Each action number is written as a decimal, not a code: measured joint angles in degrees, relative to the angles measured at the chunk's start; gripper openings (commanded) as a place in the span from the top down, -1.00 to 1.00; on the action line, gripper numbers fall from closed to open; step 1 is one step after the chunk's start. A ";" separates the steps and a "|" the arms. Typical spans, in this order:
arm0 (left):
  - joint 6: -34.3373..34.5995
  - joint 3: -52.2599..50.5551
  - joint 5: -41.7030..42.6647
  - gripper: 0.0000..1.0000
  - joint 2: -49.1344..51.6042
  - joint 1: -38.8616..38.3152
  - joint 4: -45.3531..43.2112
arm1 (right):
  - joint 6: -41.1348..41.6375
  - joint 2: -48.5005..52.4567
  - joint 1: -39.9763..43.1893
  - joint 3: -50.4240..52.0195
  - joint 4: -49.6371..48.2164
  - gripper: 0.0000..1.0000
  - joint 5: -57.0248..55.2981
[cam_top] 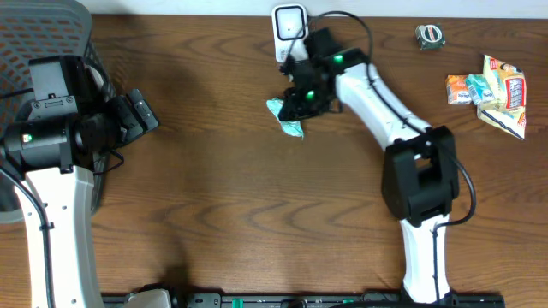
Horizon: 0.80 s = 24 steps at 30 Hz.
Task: Scan the item barcode
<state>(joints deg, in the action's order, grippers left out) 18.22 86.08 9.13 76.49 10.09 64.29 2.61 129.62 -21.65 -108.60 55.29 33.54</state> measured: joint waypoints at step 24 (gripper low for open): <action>0.00 0.00 -0.02 -0.95 0.00 0.00 -0.02 | -0.22 5.97 20.65 6.19 9.70 0.07 12.31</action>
<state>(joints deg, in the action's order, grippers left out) 18.22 86.08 9.10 76.49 10.09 64.27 2.39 135.59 -0.99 -102.41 64.99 45.84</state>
